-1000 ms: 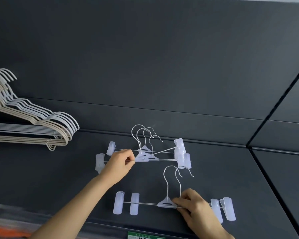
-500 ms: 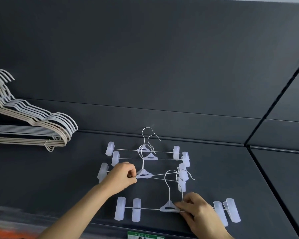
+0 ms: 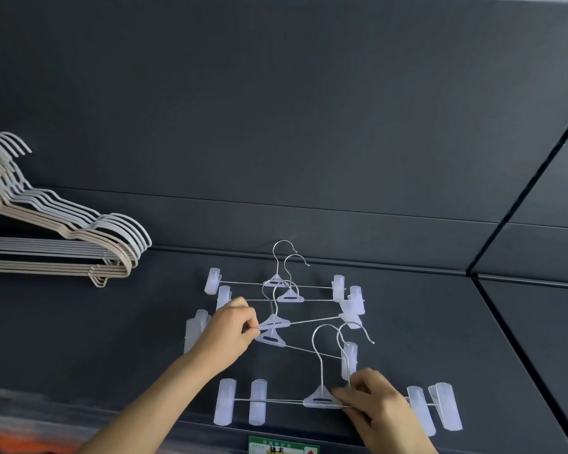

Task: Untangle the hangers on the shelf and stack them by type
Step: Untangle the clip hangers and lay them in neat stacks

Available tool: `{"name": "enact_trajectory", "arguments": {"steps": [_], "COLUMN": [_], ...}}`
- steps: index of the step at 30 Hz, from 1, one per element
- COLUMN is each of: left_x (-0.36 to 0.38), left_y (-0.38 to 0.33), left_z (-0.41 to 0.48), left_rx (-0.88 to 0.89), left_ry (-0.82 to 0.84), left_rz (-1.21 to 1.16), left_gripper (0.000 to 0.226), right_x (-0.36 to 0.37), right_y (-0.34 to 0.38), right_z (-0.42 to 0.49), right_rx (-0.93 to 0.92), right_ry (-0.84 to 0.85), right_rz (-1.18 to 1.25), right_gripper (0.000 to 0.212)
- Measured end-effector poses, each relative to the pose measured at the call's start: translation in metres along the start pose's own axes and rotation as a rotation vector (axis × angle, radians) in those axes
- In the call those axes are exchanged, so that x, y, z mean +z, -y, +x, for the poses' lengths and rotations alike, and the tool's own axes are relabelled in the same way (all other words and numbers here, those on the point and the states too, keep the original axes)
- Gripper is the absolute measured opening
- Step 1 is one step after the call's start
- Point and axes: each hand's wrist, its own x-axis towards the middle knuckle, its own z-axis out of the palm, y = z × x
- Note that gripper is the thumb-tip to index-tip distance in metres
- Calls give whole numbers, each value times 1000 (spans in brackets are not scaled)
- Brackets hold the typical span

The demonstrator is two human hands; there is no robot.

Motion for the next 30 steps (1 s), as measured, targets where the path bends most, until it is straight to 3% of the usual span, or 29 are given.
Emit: {"name": "enact_trajectory", "arguments": {"steps": [5, 11, 15, 18, 20, 25, 28, 30], "left_x": [-1, -4, 1, 6, 7, 9, 12, 17], "left_y": [3, 3, 4, 4, 0, -3, -3, -6], "left_z": [2, -16, -36, -45, -46, -32, -17, -10], "left_rx": [-16, 116, 161, 113, 67, 22, 21, 27], "left_ry": [-99, -212, -183, -186, -170, -65, 13, 30], "left_rz": [32, -97, -112, -169, -222, -291, -216, -151], "left_gripper": [20, 24, 21, 28, 29, 48, 47, 46], "right_x": [-1, -5, -8, -12, -15, -15, -14, -15], "right_y": [1, -2, -4, -4, -4, 0, 8, 14], "right_z": [-3, -7, -15, -26, -31, -39, -41, -40], "right_rx": [36, 38, 23, -5, -9, 54, 96, 92], "right_ry": [20, -8, -70, -181, -222, -278, -290, -281], "right_rz": [14, 10, 27, 37, 20, -7, -12, -13], "right_gripper": [31, 32, 33, 11, 33, 39, 19, 16]}}
